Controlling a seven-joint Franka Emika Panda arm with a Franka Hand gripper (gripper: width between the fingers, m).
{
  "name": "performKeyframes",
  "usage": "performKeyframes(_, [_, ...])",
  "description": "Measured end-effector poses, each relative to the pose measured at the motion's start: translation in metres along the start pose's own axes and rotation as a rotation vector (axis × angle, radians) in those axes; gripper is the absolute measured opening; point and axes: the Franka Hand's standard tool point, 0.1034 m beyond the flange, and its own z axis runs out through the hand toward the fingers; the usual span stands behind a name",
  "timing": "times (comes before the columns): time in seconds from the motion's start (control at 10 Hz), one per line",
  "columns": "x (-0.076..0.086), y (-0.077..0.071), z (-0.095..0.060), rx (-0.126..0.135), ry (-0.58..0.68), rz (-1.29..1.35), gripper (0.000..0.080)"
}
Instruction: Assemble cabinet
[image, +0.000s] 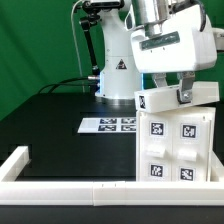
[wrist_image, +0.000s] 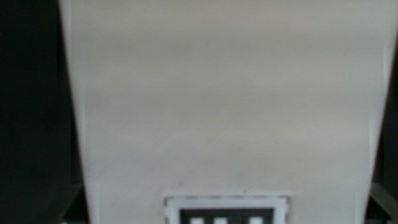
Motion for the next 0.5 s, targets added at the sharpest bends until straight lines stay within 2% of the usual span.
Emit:
performKeyframes(0.2, [-0.0004, 0.0004, 0.0, -0.003, 0.001, 0.185, 0.0544])
performKeyframes(0.5, [-0.0001, -0.0001, 0.0002, -0.002, -0.001, 0.294, 0.0544])
